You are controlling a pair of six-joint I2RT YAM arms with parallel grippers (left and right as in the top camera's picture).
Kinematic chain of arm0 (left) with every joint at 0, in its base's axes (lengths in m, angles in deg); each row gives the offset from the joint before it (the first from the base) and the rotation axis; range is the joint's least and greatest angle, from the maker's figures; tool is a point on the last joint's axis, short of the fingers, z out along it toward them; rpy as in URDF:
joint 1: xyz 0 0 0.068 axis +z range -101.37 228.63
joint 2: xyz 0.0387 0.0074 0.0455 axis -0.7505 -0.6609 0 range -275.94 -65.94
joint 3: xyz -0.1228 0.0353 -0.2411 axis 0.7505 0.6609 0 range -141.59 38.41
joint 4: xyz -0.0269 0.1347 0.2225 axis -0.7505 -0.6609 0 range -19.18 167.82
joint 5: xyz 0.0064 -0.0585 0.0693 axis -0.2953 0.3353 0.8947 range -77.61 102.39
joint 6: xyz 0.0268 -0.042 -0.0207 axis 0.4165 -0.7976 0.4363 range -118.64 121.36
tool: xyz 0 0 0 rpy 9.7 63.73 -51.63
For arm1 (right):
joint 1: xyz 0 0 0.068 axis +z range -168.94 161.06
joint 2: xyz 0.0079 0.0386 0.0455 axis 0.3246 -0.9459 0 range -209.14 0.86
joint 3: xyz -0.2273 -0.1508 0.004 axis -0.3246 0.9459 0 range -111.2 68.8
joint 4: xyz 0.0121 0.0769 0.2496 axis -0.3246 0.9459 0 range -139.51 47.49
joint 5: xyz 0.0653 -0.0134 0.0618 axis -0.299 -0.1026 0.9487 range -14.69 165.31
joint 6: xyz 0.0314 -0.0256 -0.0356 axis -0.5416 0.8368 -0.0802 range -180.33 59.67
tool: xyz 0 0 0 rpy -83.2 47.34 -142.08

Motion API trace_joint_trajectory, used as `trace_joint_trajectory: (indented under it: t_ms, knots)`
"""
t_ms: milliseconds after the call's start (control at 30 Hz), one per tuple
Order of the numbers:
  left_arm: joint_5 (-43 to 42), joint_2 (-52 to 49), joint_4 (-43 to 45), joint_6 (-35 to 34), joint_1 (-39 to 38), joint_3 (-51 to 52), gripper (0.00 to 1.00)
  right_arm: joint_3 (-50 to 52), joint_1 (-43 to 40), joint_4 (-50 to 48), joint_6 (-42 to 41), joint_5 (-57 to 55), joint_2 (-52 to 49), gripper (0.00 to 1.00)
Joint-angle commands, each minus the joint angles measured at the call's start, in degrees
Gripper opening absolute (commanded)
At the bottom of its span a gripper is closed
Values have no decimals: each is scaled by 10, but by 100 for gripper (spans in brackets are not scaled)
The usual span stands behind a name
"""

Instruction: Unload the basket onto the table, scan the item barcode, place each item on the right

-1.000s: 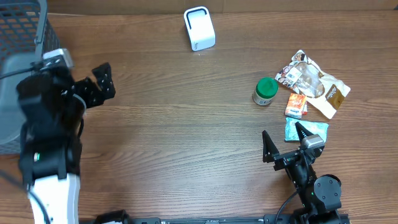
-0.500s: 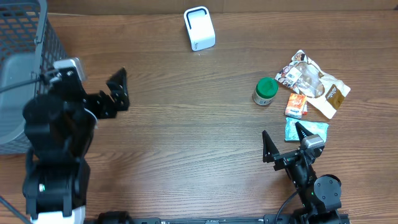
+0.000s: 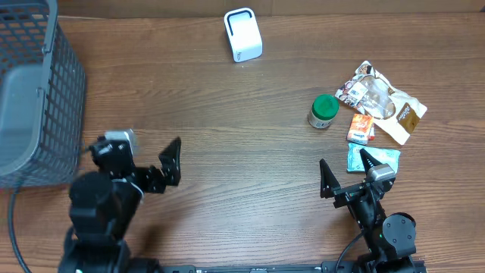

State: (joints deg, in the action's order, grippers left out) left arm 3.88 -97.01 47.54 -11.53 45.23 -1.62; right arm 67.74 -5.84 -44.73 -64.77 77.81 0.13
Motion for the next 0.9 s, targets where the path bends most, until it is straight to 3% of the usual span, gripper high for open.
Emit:
trace_joint_trajectory:
  t_ms: [0, 300, 567, 667, 867]
  knots:
    - [2, 46, 3, 11, -2, 35, 100, 6, -3, -1, 0, -7, 6, 100]
    - [1, 154, 46, 11, -2, 125, 100, 6, -3, -1, 0, -7, 6, 100]
    - [2, 216, 226, 11, 14, 182, 100, 6, -3, -1, 0, -7, 6, 100]
    - [34, 235, 286, 11, 19, 191, 100, 6, -3, -1, 0, -7, 6, 100]
    - [103, 278, 306, 11, 19, 193, 100, 6, -3, -1, 0, -7, 6, 100]
